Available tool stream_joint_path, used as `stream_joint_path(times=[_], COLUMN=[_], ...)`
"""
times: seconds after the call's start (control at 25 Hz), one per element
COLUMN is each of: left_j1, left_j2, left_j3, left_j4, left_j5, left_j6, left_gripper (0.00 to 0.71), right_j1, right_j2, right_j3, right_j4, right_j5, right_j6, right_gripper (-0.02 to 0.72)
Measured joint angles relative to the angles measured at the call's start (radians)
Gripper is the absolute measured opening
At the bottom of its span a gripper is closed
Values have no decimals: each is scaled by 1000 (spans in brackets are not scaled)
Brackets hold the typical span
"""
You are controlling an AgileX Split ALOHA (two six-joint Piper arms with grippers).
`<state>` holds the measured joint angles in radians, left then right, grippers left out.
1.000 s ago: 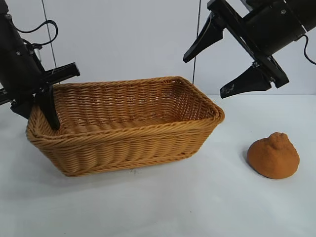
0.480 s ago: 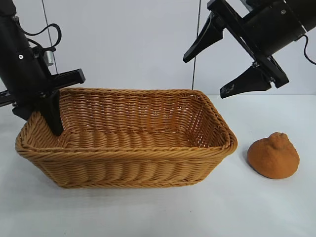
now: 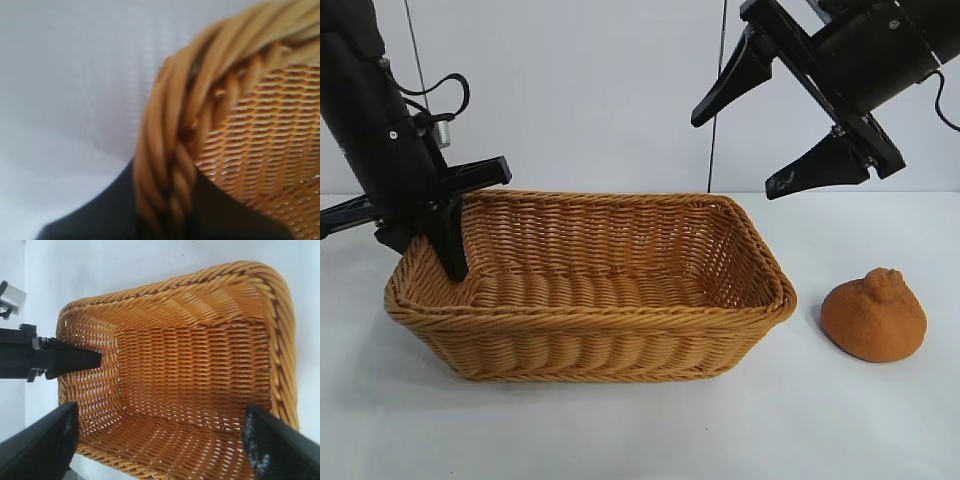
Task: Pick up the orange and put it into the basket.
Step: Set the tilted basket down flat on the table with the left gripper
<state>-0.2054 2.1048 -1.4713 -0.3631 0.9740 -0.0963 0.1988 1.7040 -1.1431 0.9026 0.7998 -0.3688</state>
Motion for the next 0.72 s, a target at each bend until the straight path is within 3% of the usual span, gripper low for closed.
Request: stream_joint_path(times=[0.36, 0.44, 0.6, 0.64, 0.72], left_j1=[0, 0, 0, 0, 0], left_j2=[35, 35, 34, 29, 21], left_j3=[-6, -7, -8, -8, -9], left_j4=[-5, -11, -19, -19, -19], left_j5=[-24, -24, -5, 2, 10], left_j6=[21, 21, 23, 28, 31], left_gripper=[101, 185, 483, 527, 551], right_j1=[0, 0, 0, 0, 0], right_j2=[0, 0, 0, 0, 0], right_j3=[0, 0, 0, 0, 0], right_j4=[0, 0, 0, 0, -3], right_j5=[1, 2, 4, 4, 5], right_j6=[0, 0, 0, 0, 0], right_gripper=[610, 610, 610, 610, 610])
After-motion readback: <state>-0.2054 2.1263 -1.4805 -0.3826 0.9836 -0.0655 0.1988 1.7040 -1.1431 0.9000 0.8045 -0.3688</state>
